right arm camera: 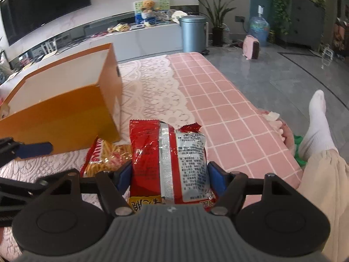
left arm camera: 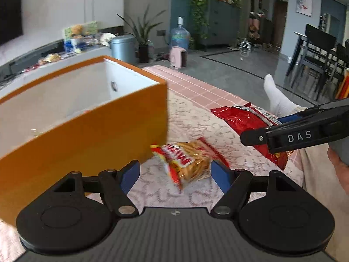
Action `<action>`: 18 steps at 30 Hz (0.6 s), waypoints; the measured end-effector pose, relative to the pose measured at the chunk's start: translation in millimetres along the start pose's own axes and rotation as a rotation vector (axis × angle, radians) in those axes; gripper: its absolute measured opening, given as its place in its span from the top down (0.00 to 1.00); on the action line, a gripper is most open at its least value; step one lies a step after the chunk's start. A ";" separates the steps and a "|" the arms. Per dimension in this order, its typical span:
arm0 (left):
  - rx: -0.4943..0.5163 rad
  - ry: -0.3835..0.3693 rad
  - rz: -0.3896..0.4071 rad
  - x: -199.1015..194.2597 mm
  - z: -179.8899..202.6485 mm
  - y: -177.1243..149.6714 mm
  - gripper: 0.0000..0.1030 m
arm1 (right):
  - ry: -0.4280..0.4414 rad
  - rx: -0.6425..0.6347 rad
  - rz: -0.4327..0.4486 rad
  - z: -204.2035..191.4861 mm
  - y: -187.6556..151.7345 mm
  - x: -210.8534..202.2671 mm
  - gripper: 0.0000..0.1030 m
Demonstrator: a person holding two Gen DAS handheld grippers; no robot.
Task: Organize snacks
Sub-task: 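Grasp the Mimi bag with the left gripper while the right tool holds the red chip bag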
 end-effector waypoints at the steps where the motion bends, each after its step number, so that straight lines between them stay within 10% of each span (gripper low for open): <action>1: 0.003 -0.014 -0.008 5.6 2.4 0.0 0.16 | -0.005 0.017 -0.006 3.1 -0.2 1.4 0.32; 8: -0.048 -0.040 -0.071 32.6 0.6 -6.5 0.16 | -0.023 0.062 -0.029 14.2 -2.1 10.6 0.32; 18: -0.103 -0.057 -0.093 34.5 -3.7 -9.0 0.48 | -0.019 0.017 -0.068 5.2 -3.8 23.9 0.32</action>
Point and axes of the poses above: each gripper's, at about its wrist camera, not at the fingertips, and x roughly the way its jaws point, z to its right, y to its top, the point moved 7 cm from there along x, roughly the way its jaws point, and after that the axes turned 15 degrees about -x, right-handed, at the moved point
